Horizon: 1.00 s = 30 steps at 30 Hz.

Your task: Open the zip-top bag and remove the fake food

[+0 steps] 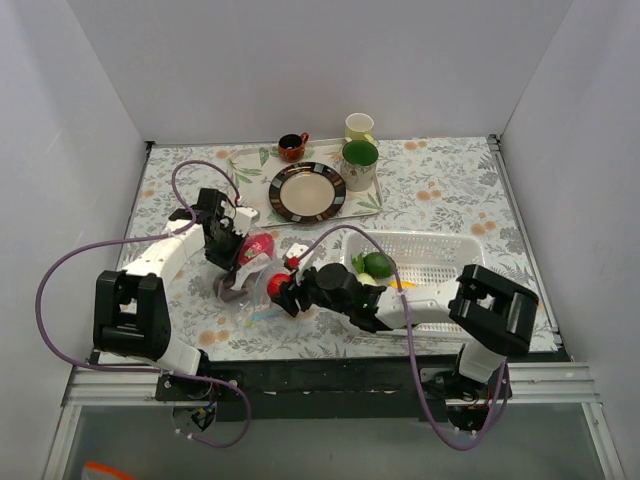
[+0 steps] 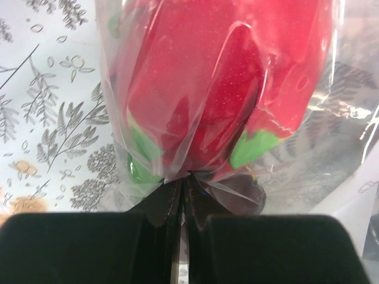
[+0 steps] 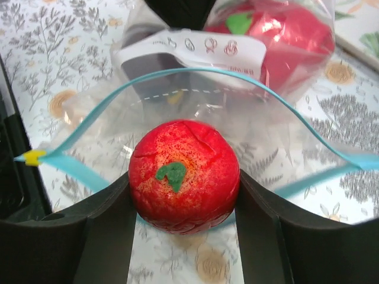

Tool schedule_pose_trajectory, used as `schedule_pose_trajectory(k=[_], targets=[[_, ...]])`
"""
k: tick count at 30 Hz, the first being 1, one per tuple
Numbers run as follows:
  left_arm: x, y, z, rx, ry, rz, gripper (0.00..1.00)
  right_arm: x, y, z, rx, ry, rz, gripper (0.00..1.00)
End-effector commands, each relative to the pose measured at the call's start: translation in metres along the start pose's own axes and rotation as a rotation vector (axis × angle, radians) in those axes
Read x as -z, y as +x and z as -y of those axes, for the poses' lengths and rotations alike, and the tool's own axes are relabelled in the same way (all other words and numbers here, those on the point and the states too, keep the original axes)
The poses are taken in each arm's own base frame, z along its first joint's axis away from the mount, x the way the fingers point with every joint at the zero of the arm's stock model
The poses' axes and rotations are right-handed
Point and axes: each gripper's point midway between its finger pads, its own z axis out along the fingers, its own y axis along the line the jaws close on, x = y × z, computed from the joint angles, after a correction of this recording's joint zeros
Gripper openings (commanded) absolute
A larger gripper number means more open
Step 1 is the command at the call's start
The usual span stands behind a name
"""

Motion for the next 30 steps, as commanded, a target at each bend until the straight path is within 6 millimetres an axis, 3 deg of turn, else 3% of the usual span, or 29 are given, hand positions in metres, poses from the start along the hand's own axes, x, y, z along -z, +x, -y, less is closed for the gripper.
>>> schedule_pose_trajectory(k=[1, 2, 3, 4, 5, 6, 8, 10, 11, 12, 13, 14, 17, 20, 21, 25, 26, 29, 30], targets=[[0.024, -0.004, -0.014, 0.005, -0.091, -0.002, 0.00, 0.030, 0.009, -0.014, -0.054, -0.051, -0.031, 0.12], [0.027, -0.009, -0.016, 0.000, -0.103, 0.011, 0.00, 0.036, 0.016, -0.014, -0.063, -0.052, -0.047, 0.13], [0.029, -0.010, -0.019, -0.001, -0.119, 0.015, 0.00, 0.044, 0.009, -0.015, -0.067, -0.057, -0.031, 0.13], [0.032, -0.012, -0.021, 0.000, -0.127, 0.022, 0.00, 0.053, 0.024, -0.014, -0.071, -0.056, -0.070, 0.13], [0.033, -0.015, -0.023, -0.002, -0.133, 0.026, 0.00, 0.058, 0.024, -0.014, -0.075, -0.053, -0.077, 0.13], [0.038, -0.021, -0.026, -0.003, -0.145, 0.043, 0.00, 0.067, 0.011, -0.014, -0.085, -0.054, -0.048, 0.13], [0.042, -0.028, -0.026, 0.006, -0.141, 0.053, 0.00, 0.079, 0.011, -0.005, -0.085, 0.000, -0.071, 0.12], [0.053, -0.041, -0.021, 0.015, -0.110, 0.082, 0.00, 0.098, -0.013, 0.003, -0.085, 0.043, -0.014, 0.10], [0.056, -0.045, -0.018, 0.028, -0.096, 0.087, 0.00, 0.107, -0.014, 0.017, -0.085, 0.120, -0.015, 0.08], [0.061, -0.049, -0.015, 0.033, -0.079, 0.098, 0.00, 0.120, -0.032, 0.024, -0.097, 0.161, 0.041, 0.05], [0.072, -0.058, -0.010, 0.036, -0.058, 0.120, 0.00, 0.128, -0.038, 0.033, -0.107, 0.217, 0.061, 0.03], [0.076, -0.063, -0.003, 0.039, -0.018, 0.140, 0.00, 0.141, -0.036, 0.056, -0.110, 0.346, 0.047, 0.03], [0.089, -0.073, 0.009, 0.042, 0.039, 0.179, 0.00, 0.167, -0.050, 0.089, -0.132, 0.547, 0.096, 0.01], [0.098, -0.076, 0.017, 0.051, 0.070, 0.197, 0.00, 0.194, -0.022, 0.126, -0.151, 0.811, -0.024, 0.01], [0.100, -0.077, 0.020, 0.055, 0.081, 0.203, 0.00, 0.205, -0.003, 0.134, -0.119, 0.884, -0.141, 0.01], [0.119, -0.086, 0.039, 0.068, 0.179, 0.234, 0.00, 0.225, 0.031, 0.148, -0.134, 1.056, -0.290, 0.01], [0.129, -0.094, 0.042, 0.061, 0.191, 0.259, 0.00, 0.226, 0.036, 0.149, -0.148, 1.083, -0.301, 0.05], [0.146, -0.100, 0.056, 0.068, 0.257, 0.279, 0.00, 0.226, 0.043, 0.152, -0.124, 1.130, -0.362, 0.37], [0.155, -0.105, 0.058, 0.058, 0.261, 0.303, 0.00, 0.224, 0.047, 0.153, -0.121, 1.141, -0.378, 0.65]])
